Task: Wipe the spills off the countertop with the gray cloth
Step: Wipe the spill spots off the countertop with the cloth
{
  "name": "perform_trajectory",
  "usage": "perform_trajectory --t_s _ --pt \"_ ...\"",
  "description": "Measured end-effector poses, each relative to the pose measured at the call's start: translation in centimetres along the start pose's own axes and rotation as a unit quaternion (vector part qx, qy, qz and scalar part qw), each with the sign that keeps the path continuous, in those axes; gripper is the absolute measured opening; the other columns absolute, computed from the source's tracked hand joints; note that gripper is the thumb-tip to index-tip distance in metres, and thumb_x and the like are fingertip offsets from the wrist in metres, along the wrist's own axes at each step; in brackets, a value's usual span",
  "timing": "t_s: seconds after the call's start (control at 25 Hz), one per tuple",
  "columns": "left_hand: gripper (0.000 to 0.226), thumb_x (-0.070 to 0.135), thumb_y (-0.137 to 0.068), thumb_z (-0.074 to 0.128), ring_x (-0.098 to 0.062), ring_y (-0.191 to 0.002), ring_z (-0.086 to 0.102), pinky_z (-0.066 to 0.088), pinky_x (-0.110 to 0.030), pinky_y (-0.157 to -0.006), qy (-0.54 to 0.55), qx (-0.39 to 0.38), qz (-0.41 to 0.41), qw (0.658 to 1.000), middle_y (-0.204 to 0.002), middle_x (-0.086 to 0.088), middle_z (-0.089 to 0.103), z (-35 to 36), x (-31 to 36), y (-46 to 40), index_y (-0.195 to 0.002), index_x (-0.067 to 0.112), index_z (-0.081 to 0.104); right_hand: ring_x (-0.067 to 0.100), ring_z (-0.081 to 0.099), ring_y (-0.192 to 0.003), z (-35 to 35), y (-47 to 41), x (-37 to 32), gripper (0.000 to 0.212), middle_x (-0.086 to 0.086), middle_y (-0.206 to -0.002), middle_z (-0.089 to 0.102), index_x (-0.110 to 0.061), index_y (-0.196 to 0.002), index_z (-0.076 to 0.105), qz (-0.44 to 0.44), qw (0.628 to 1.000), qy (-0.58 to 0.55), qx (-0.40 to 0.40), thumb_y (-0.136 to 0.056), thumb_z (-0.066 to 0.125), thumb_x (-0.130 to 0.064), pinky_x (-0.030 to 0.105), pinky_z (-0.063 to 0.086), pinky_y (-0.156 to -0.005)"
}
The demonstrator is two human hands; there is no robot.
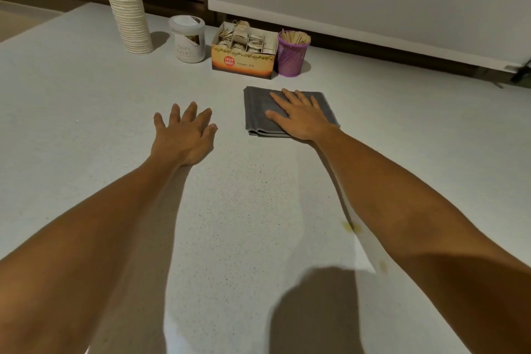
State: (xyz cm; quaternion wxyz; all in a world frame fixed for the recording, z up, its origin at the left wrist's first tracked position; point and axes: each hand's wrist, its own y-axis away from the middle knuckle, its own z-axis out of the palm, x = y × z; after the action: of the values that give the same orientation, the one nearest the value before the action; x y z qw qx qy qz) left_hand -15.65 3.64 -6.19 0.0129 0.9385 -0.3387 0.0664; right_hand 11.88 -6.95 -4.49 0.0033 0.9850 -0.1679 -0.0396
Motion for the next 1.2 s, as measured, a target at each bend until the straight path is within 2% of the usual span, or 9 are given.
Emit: perform_trajectory --t_s 0.2,0.32,0.64,0.72,0.8,0.92,1.0,1.12,1.2 --pt "0.065 0.058 -0.098 0.01 -0.036 -0.152 -0.001 -0.003 -0.062 -0.118 0.006 -0.012 0.001 1.0 -0.167 -0.005 0.005 -0.7 0.3 0.8 -0.156 0.029 0.015 0.025 0.003 -0.152 0.0 10.3 3.7 0.081 -0.003 -0.167 0.007 -0.042 -0.158 0.01 0.085 0.996 -0.011 0.017 -0.088 0.008 -0.082 0.056 -0.003 -0.12" --pt "0.066 0.057 -0.098 0.01 -0.036 -0.152 -0.003 -0.002 -0.061 -0.119 0.002 -0.036 -0.015 0.999 -0.167 -0.006 0.002 -0.9 0.8 1.4 -0.157 0.028 0.01 0.023 0.0 -0.152 0.2 17.8 3.8 0.083 -0.004 -0.167 0.003 -0.043 -0.158 0.007 0.103 0.994 -0.018 0.012 -0.085 0.004 -0.084 0.056 -0.004 -0.12" --pt "0.072 0.06 -0.097 0.011 -0.036 -0.152 0.0 0.001 -0.057 -0.12 0.007 -0.028 -0.019 0.999 -0.166 -0.009 0.003 -0.6 2.2 6.7 -0.158 0.023 0.011 0.016 -0.01 -0.152 0.8 37.7 0.8 0.075 -0.007 -0.166 -0.006 -0.045 -0.156 -0.001 0.054 0.998 -0.004 0.026 -0.091 0.002 -0.08 0.051 -0.004 -0.121" --pt "0.07 0.059 -0.097 0.013 -0.035 -0.152 0.001 0.001 -0.056 -0.12 0.009 -0.029 -0.019 0.999 -0.166 -0.009 0.004 -0.6 2.4 7.4 -0.157 0.022 0.013 0.014 -0.013 -0.151 1.1 41.8 -0.2 0.072 -0.01 -0.166 -0.007 -0.048 -0.155 -0.004 0.044 0.999 -0.003 0.026 -0.092 0.009 -0.08 0.05 -0.005 -0.122" --pt "0.069 0.057 -0.097 0.014 -0.035 -0.152 0.002 0.002 -0.056 -0.12 0.008 -0.022 -0.018 1.0 -0.166 -0.009 0.005 -0.7 2.6 7.8 -0.157 0.022 0.014 0.016 -0.009 -0.152 1.4 45.3 -1.1 0.076 -0.008 -0.167 -0.002 -0.046 -0.156 -0.001 0.033 0.999 0.006 0.029 -0.092 0.02 -0.081 0.051 0.002 -0.121" --pt "0.069 0.057 -0.097 0.014 -0.035 -0.152 0.001 0.003 -0.057 -0.12 0.007 -0.019 -0.022 1.0 -0.166 -0.009 0.005 -0.8 2.7 8.0 -0.157 0.022 0.014 0.031 0.017 -0.15 1.3 47.7 -1.8 0.088 0.005 -0.165 0.019 -0.032 -0.158 0.021 0.003 0.999 0.041 0.017 -0.088 0.034 -0.083 0.058 0.016 -0.11" --pt "0.068 0.056 -0.098 0.014 -0.035 -0.152 0.001 0.002 -0.057 -0.12 0.007 -0.02 -0.022 1.0 -0.166 -0.01 0.005 -0.8 2.8 8.1 -0.157 0.022 0.014 0.036 0.025 -0.147 1.0 47.2 -1.8 0.092 0.009 -0.162 0.026 -0.027 -0.157 0.029 -0.006 0.998 0.064 0.01 -0.086 0.036 -0.085 0.059 0.02 -0.106" --pt "0.068 0.056 -0.098 0.013 -0.036 -0.152 0.001 0.002 -0.057 -0.12 0.003 -0.013 -0.022 1.0 -0.166 -0.01 0.005 -0.7 2.8 8.0 -0.157 0.022 0.014 0.036 0.021 -0.148 0.7 44.9 -1.8 0.09 0.006 -0.164 0.022 -0.031 -0.157 0.026 -0.017 0.999 0.05 0.003 -0.086 0.035 -0.085 0.06 0.017 -0.109" --pt "0.068 0.056 -0.098 0.012 -0.036 -0.152 0.001 0.002 -0.057 -0.12 -0.001 -0.01 -0.022 1.0 -0.166 -0.01 0.005 -0.5 2.7 7.9 -0.157 0.022 0.013 0.027 0.004 -0.153 0.8 42.8 -1.6 0.086 -0.002 -0.167 0.008 -0.04 -0.158 0.012 -0.013 1.0 0.021 -0.001 -0.087 0.032 -0.085 0.06 0.011 -0.116"
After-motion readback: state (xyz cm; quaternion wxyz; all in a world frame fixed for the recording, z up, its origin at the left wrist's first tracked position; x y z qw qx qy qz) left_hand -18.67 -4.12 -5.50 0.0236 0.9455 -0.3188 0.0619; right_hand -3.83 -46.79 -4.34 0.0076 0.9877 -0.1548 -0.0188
